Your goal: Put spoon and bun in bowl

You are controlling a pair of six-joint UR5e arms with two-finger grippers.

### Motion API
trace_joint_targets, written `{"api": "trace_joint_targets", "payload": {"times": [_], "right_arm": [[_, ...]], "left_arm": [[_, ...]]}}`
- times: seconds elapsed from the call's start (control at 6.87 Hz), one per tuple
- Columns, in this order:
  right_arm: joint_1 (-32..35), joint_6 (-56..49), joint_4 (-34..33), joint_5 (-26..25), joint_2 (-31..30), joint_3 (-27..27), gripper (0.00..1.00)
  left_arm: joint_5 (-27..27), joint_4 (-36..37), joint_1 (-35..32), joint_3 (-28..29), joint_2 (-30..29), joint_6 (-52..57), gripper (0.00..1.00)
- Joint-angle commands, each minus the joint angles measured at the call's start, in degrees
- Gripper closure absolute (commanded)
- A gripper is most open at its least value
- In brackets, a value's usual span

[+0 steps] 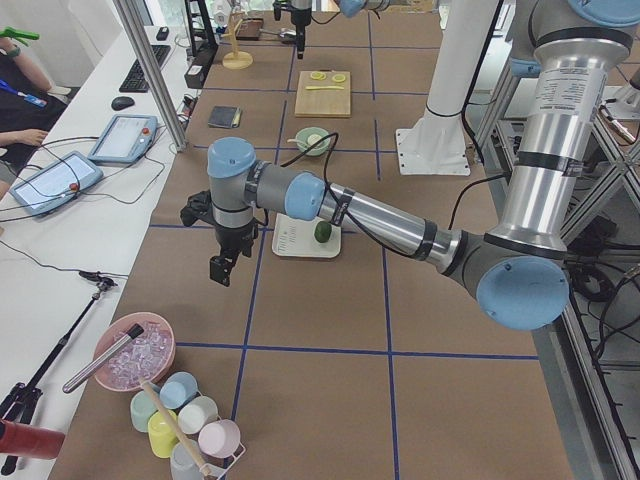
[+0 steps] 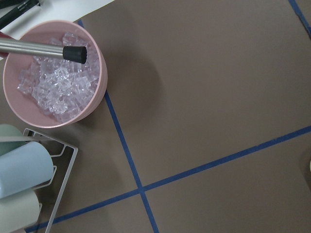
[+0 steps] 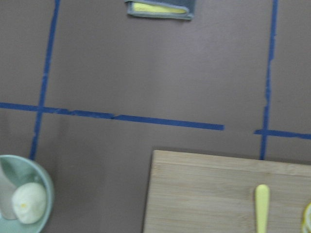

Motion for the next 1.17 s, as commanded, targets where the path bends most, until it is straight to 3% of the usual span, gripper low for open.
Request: {"api": "trace_joint_targets", "payload": {"times": [0.0, 0.29, 0.44, 0.73, 1.02], "right_arm": [[14.7, -20.8, -0.1, 6.8, -10.9, -1.9, 0.0], [22.6, -31.4, 0.9, 7.8, -17.4, -7.2, 0.0], [26.3, -34.8, 4.3, 10.6, -20.1, -10.3, 0.0], [31.4, -40.9, 17.2, 14.3, -24.2, -20.3, 0.0], [32.0, -40.5, 19.0, 13.8, -25.7, -20.8, 0.0]], "left_arm": [[-4.8, 0.1, -2.3, 4.1, 3.2, 3.3, 0.0], [-4.8, 0.3, -2.6, 4.3, 3.9, 3.4, 0.0], [-4.8, 0.2, -2.7, 4.4, 4.5, 3.4, 0.0], [-4.8, -0.4, -2.6, 4.3, 6.6, 3.4, 0.0], [-4.8, -0.4, -2.6, 4.2, 7.6, 3.4, 0.0]]}}
